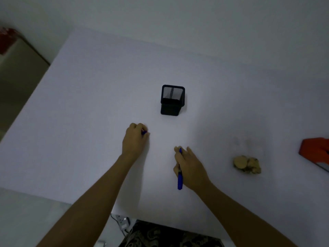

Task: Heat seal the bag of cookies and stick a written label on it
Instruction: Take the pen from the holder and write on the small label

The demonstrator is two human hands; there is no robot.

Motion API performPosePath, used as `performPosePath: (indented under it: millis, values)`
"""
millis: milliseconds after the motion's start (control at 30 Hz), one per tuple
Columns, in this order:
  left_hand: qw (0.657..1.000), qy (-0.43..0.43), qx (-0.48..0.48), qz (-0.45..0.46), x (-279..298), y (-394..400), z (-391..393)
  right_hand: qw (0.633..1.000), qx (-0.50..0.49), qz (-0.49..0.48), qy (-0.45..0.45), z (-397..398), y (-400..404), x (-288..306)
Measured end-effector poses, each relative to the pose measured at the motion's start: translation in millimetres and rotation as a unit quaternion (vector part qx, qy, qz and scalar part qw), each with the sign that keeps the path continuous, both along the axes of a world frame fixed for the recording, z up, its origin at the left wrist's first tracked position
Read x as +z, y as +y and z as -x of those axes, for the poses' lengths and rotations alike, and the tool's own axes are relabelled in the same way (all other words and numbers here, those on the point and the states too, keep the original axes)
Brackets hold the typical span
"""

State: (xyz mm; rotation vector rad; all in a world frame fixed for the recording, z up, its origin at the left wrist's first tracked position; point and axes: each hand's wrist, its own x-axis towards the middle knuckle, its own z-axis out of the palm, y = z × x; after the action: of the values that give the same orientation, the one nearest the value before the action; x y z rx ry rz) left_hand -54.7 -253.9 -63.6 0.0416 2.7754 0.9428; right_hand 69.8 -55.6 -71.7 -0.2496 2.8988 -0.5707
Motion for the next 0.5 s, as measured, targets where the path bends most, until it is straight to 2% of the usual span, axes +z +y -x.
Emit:
performPosePath:
  millis: [200, 300, 400, 500]
  values:
    - [0.994, 0.082, -0.016, 0.072, 1, 14, -10, 0.999, -0.026, -0.002, 0.026, 2, -1, -6]
    - [0.99, 0.114, -0.065, 0.06, 4, 26, -21, 0.999, -0.037, 0.003, 0.037, 3, -2, -4]
    - [0.987, 0.085, -0.137, 0.014, -3, 41, -35, 0.997, -0.061, 0.034, 0.027, 3, -2, 0]
    - [0.986, 0.034, -0.16, 0.011, -9, 51, -45, 0.995, -0.076, 0.063, -0.01, 6, -2, 4]
